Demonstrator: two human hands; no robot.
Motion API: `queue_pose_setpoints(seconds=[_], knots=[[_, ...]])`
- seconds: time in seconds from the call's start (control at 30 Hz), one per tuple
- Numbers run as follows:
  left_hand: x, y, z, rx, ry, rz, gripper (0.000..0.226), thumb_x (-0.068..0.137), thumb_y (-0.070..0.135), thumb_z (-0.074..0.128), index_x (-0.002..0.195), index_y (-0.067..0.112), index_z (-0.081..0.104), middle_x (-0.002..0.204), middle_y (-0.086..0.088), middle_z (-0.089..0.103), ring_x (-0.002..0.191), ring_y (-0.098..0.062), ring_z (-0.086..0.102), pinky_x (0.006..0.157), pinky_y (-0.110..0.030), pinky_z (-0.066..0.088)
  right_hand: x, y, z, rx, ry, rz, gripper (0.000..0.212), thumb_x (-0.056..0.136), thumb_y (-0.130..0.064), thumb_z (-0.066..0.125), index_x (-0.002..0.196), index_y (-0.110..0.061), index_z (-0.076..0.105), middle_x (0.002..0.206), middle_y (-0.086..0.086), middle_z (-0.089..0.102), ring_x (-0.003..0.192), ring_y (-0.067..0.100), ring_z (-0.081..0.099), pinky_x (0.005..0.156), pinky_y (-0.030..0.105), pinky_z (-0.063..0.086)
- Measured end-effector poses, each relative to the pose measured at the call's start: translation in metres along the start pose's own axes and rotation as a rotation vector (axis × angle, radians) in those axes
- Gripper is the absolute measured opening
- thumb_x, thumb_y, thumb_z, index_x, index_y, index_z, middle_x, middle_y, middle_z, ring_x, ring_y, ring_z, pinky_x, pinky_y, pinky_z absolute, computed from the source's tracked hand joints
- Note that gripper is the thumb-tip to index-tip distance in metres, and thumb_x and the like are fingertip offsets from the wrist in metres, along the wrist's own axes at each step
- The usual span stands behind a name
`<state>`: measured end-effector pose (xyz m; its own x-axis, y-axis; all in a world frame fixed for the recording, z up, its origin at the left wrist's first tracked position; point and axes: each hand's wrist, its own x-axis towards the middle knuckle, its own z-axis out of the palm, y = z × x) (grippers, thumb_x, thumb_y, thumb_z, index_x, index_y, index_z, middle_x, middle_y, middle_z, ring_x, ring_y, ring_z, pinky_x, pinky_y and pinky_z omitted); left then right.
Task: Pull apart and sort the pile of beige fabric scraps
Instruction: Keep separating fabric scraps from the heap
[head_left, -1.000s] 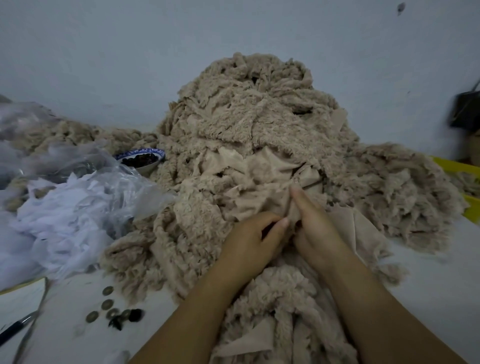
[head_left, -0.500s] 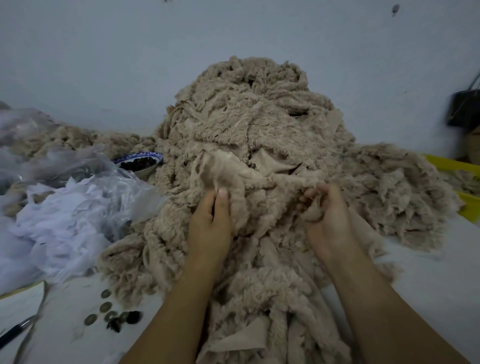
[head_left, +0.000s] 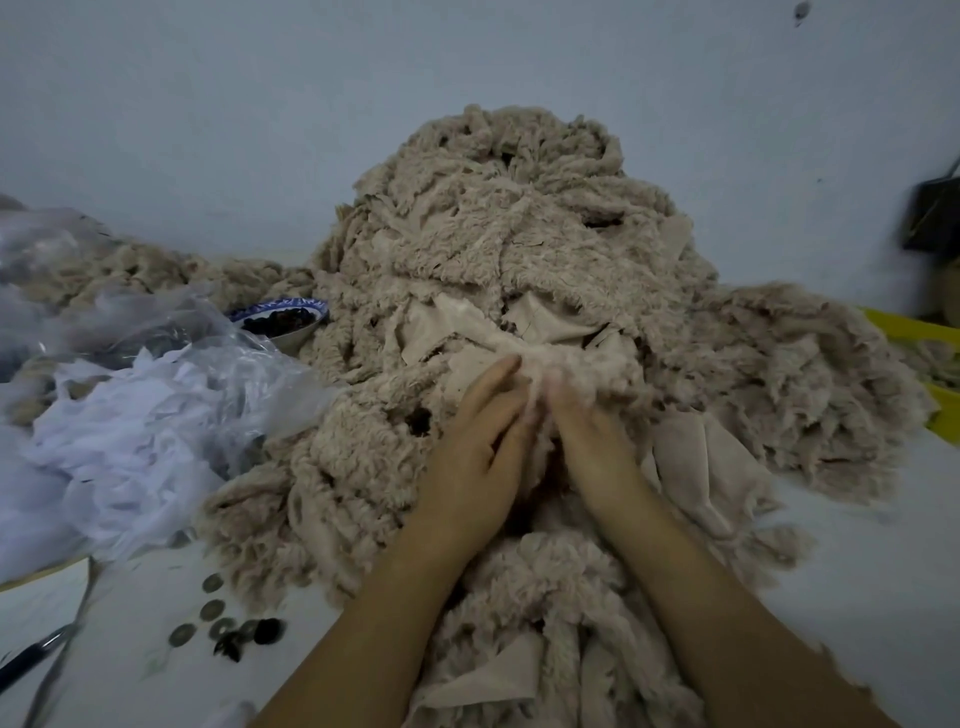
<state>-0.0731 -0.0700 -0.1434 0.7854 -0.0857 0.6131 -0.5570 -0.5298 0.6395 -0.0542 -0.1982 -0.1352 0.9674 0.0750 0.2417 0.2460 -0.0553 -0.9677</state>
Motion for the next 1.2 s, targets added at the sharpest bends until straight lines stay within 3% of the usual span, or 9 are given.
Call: queue_pose_setpoints(seconds=[0.07, 0.17, 0.37, 0.47, 0.6, 0.8, 0.9, 1.07, 1.2], knots=[[0.0, 0.002, 0.0, 0.072, -0.093, 0.054, 0.038, 0.102, 0.029, 0.044, 0.137, 0.034, 0.055, 0.154, 0.02, 0.035, 0.133, 0.023, 0.026, 0.103, 0.001, 0.024, 0.0, 0.005, 0.01, 0.172, -0.113, 0.114, 0.044, 0.088, -0.066, 0.056, 0.116, -0.033, 0.067, 0.11, -0.014, 0.073, 0.104, -0.006, 0.065, 0.081, 0.01, 0.051], [-0.002, 0.003, 0.002, 0.105, -0.184, 0.104, 0.03, 0.101, 0.028, 0.054, 0.126, 0.025, 0.069, 0.155, 0.015, 0.036, 0.135, 0.013, 0.031, 0.103, -0.003, 0.026, 0.007, 0.004, 0.006, 0.46, 0.101, 0.35, 0.023, 0.097, -0.03, 0.058, 0.092, -0.014, 0.073, 0.084, 0.005, 0.077, 0.077, 0.011, 0.074, 0.062, 0.023, 0.056], [0.0, 0.009, 0.003, 0.073, -0.018, 0.044, 0.029, 0.1, 0.03, 0.058, 0.125, 0.02, 0.068, 0.117, 0.013, 0.054, 0.106, 0.008, 0.051, 0.084, -0.003, 0.038, 0.019, -0.001, -0.021, 0.882, 0.18, 0.387, 0.038, 0.104, -0.031, 0.048, 0.121, 0.0, 0.063, 0.106, 0.014, 0.074, 0.086, 0.021, 0.074, 0.069, 0.029, 0.061], [0.002, 0.003, -0.001, 0.263, -0.056, -0.037, 0.026, 0.098, 0.043, 0.057, 0.092, 0.021, 0.071, 0.085, 0.01, 0.062, 0.076, -0.004, 0.056, 0.065, -0.023, 0.04, 0.022, -0.004, -0.021, 0.95, 0.242, 0.353, 0.03, 0.104, -0.028, 0.046, 0.108, -0.004, 0.064, 0.093, 0.009, 0.076, 0.08, 0.017, 0.074, 0.063, 0.027, 0.061], [0.002, -0.013, -0.011, 0.383, -0.184, -0.264, 0.045, 0.099, 0.034, 0.055, 0.058, 0.019, 0.044, 0.051, 0.004, 0.045, 0.048, -0.01, 0.042, 0.054, -0.031, 0.027, 0.028, -0.002, -0.048, 1.079, 0.379, 0.262, 0.03, 0.105, -0.031, 0.045, 0.11, -0.009, 0.066, 0.091, 0.003, 0.078, 0.081, 0.013, 0.074, 0.068, 0.027, 0.061], [0.007, -0.004, -0.01, -0.277, 0.303, -0.678, 0.057, 0.099, 0.031, 0.048, 0.043, 0.023, 0.053, 0.039, 0.008, 0.047, 0.032, -0.006, 0.039, 0.035, -0.015, 0.03, 0.027, 0.005, -0.037, 1.077, 0.269, 0.282, 0.027, 0.104, -0.028, 0.048, 0.111, -0.01, 0.067, 0.095, 0.005, 0.078, 0.083, 0.013, 0.075, 0.064, 0.025, 0.059], [0.011, -0.005, -0.014, -0.45, 0.412, -0.768, 0.051, 0.099, 0.037, 0.055, 0.051, 0.025, 0.064, 0.052, 0.011, 0.064, 0.045, -0.005, 0.056, 0.043, -0.019, 0.046, 0.028, 0.005, -0.038, 1.043, 0.182, 0.275, 0.038, 0.105, -0.034, 0.044, 0.125, -0.01, 0.064, 0.115, 0.009, 0.074, 0.104, 0.021, 0.071, 0.089, 0.036, 0.058], [0.007, -0.003, -0.017, -0.543, -0.124, -0.531, 0.022, 0.094, 0.025, 0.058, 0.09, 0.035, 0.077, 0.083, 0.007, 0.074, 0.07, -0.01, 0.065, 0.055, -0.017, 0.049, 0.02, 0.008, -0.033, 0.966, -0.085, 0.405, 0.053, 0.1, -0.049, 0.05, 0.126, -0.007, 0.068, 0.13, 0.019, 0.064, 0.121, 0.034, 0.062, 0.105, 0.051, 0.047], [0.001, 0.003, -0.008, -0.669, -0.474, -0.487, 0.03, 0.083, 0.033, 0.062, 0.109, 0.033, 0.076, 0.117, 0.006, 0.074, 0.117, -0.013, 0.065, 0.091, -0.018, 0.052, 0.017, 0.003, -0.033, 0.787, -0.08, 0.446, 0.045, 0.093, -0.052, 0.057, 0.099, -0.014, 0.08, 0.099, 0.015, 0.073, 0.089, 0.028, 0.072, 0.08, 0.039, 0.059]])
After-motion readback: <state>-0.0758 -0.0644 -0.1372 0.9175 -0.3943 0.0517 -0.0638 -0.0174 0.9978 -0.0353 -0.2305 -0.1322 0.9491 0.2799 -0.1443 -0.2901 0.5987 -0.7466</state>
